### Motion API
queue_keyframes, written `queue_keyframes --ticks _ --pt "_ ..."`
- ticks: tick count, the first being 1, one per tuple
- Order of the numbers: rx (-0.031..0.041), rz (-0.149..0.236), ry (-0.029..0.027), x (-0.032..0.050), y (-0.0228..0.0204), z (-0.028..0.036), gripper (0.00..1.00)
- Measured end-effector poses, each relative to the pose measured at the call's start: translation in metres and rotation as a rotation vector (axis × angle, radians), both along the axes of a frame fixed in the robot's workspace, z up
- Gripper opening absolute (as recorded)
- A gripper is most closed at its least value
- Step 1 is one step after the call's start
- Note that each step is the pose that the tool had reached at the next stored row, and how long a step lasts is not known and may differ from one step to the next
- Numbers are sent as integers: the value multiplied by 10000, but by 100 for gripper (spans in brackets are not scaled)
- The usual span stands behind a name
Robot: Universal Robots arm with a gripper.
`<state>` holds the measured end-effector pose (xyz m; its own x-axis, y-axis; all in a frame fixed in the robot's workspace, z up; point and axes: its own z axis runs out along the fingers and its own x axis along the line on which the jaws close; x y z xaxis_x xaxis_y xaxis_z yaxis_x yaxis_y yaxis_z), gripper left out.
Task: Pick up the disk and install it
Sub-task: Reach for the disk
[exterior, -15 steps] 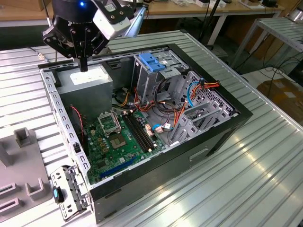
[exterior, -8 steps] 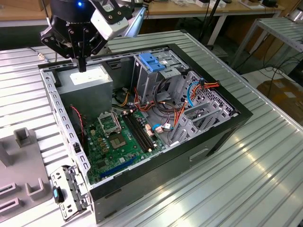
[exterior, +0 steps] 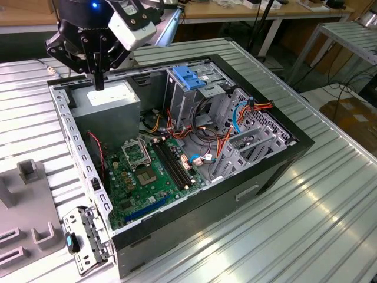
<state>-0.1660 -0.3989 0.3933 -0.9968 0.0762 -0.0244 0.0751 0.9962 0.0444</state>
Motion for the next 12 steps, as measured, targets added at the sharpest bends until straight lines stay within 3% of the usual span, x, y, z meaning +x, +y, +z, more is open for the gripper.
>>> queue_keyframes --ticks 12 --pt "0 0 0 -66 0 0 11"
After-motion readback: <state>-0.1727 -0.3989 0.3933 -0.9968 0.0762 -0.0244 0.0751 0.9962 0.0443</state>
